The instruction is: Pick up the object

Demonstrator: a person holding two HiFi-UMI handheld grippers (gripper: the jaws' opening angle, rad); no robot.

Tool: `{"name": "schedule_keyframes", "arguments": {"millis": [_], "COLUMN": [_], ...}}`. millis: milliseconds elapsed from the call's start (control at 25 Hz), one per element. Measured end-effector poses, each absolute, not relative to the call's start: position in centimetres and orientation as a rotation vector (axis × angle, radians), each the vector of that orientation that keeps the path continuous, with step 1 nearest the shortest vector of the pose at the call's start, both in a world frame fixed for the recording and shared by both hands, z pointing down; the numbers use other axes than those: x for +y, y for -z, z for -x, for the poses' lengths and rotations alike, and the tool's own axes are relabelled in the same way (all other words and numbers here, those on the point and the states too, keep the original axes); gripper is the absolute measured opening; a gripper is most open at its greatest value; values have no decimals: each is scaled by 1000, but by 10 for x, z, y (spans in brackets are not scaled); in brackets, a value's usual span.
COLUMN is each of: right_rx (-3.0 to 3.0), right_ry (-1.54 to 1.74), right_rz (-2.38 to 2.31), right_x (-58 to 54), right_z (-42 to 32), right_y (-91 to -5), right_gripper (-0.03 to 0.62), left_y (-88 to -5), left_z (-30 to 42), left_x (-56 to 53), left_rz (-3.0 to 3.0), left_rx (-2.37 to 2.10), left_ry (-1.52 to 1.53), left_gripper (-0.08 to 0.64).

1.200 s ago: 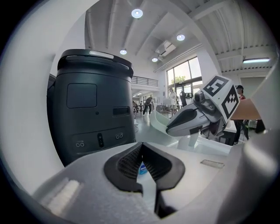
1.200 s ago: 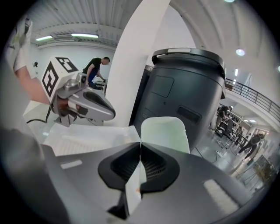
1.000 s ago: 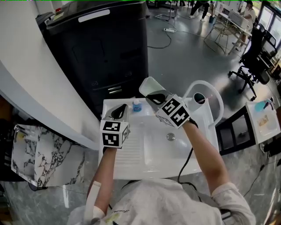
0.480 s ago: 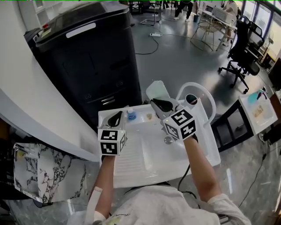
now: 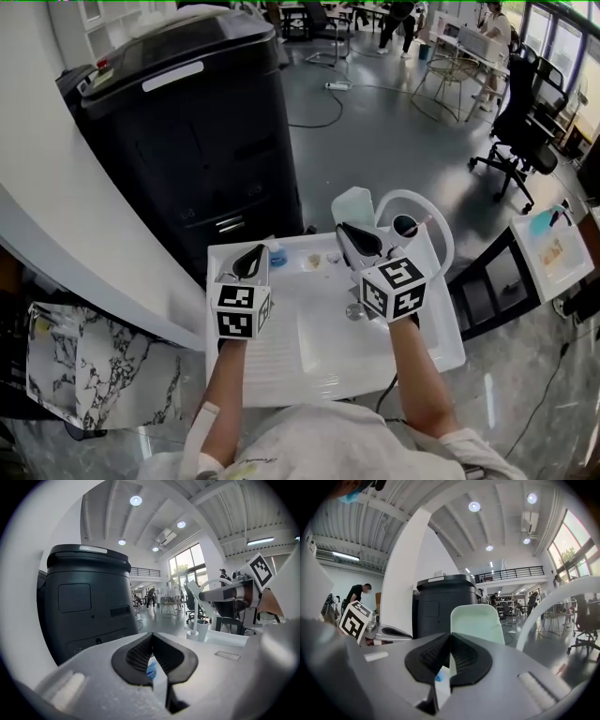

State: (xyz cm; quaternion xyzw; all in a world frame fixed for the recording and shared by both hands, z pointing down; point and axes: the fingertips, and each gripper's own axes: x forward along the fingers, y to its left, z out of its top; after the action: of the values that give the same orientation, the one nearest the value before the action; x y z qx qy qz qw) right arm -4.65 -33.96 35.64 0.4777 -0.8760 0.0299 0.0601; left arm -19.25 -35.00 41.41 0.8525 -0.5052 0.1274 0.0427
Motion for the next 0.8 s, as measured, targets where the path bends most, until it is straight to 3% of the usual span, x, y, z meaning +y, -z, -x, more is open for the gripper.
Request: {"name": "schedule_keyframes", "arguments": {"millis": [800], "right_rx": [-2679], "right_ry": [-100], "right_rz": [-1396], "right_x": [-343], "right_z": [39], "right_y": [-357], "right_gripper": [9], "left_y": [-416], "left_z": [192], "left_x": [-348], "left_rz": [-2555], "left_rx": [-1602], "left_ry": [-397], "left_gripper": [-2]}}
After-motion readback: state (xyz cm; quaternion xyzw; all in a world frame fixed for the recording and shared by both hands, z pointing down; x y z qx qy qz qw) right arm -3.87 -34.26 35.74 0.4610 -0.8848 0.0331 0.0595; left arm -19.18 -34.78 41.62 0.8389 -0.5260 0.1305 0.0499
